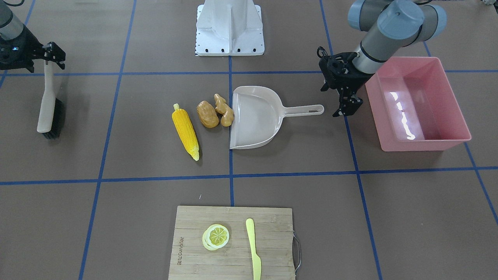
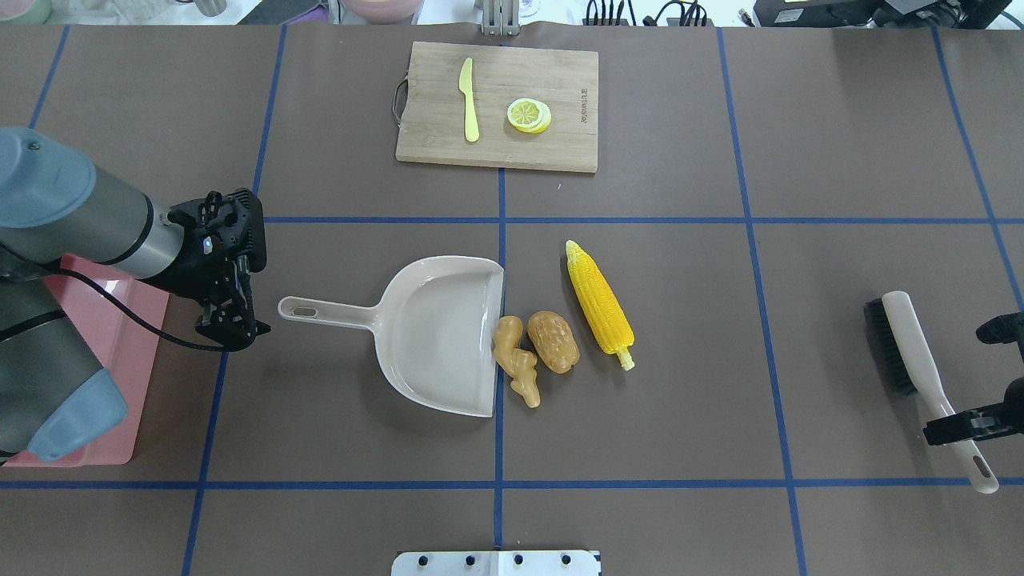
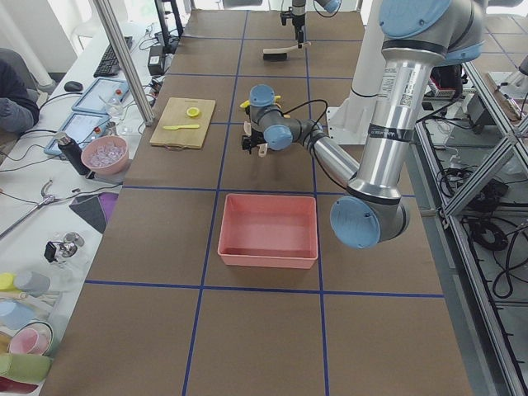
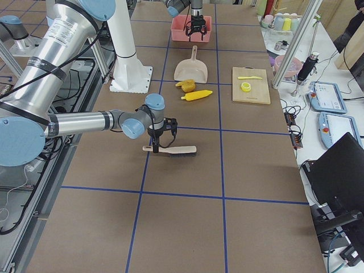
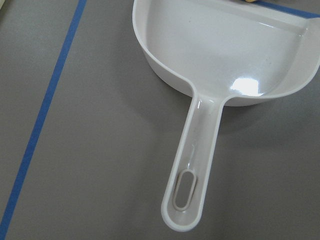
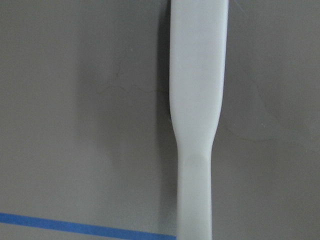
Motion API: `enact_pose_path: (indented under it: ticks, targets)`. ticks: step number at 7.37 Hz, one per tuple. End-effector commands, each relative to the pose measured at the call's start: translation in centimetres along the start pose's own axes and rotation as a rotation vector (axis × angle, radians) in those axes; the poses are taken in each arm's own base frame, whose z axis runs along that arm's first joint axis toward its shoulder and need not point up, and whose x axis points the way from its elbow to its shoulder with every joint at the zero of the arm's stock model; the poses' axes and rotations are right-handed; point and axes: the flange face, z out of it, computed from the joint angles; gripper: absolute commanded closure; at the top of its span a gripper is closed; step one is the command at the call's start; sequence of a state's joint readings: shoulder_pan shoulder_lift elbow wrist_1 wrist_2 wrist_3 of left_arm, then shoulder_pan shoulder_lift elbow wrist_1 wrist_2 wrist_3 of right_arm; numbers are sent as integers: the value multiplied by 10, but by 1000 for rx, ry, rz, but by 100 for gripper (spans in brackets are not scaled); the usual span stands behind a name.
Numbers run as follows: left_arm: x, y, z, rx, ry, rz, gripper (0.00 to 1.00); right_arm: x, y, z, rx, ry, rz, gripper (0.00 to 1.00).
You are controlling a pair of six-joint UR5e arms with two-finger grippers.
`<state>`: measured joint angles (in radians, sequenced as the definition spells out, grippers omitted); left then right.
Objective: Sweep and dump trash into bin
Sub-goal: 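Move the left gripper from the pink bin to the dustpan handle and grasp it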
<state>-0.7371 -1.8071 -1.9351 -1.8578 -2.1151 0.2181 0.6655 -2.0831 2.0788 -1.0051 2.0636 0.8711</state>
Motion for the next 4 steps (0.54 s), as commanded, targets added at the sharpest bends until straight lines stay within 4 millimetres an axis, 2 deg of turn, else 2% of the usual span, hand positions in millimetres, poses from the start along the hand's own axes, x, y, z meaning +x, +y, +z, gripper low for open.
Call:
enact_pose_path:
  ticks: [1, 2, 4]
  targets:
    - [15, -24, 8, 7, -11, 54, 2, 13, 12, 16, -2, -4, -25, 0]
    - [22, -37, 17, 12, 4, 72, 2, 12, 14, 21, 1, 0, -34, 0]
    - [32, -36, 39, -17, -6, 94, 3, -1, 16, 40, 20, 49, -47, 0]
